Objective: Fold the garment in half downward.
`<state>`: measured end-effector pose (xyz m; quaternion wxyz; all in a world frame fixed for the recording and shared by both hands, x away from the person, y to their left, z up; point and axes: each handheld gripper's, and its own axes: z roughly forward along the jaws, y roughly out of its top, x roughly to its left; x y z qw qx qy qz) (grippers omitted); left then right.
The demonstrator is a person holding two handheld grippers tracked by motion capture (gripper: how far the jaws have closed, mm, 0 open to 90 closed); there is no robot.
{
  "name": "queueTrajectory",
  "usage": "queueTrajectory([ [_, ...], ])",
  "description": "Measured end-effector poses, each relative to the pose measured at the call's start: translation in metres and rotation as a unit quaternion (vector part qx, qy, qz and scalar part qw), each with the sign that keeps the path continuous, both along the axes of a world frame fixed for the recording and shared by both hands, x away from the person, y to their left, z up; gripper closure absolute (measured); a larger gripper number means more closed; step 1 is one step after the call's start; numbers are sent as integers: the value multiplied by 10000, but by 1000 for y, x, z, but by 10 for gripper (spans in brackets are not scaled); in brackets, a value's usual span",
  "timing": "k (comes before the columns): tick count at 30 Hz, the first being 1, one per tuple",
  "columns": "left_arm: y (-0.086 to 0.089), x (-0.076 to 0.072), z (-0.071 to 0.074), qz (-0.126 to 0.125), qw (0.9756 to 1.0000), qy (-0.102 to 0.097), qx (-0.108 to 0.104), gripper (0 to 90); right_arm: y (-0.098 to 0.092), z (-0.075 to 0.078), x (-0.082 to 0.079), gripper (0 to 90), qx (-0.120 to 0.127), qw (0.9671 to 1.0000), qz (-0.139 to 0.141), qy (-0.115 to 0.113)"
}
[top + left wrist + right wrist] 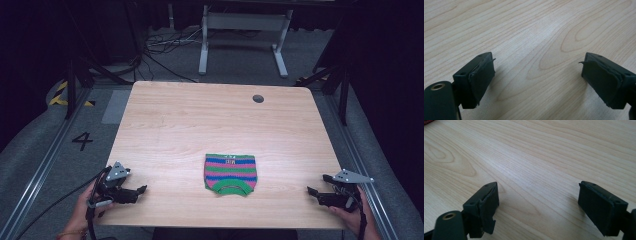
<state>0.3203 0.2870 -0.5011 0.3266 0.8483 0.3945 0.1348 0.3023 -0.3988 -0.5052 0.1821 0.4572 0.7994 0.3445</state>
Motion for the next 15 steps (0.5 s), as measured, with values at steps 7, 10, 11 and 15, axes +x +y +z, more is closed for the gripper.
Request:
queueTrajectory([
  [7, -1, 1, 0, 42, 10000, 31, 14, 88, 0, 0, 0, 172, 1, 10000, 0, 1],
  [10, -2, 1, 0, 58, 10000, 29, 26, 82, 0, 0, 0, 172, 2, 10000, 0, 1],
  [11, -2, 1, 0, 58, 10000, 29, 26, 74, 0, 0, 0, 172, 2, 10000, 0, 1],
  [15, -2, 3, -1, 54, 10000, 59, 38, 49, 0, 0, 0, 172, 2, 10000, 0, 1],
])
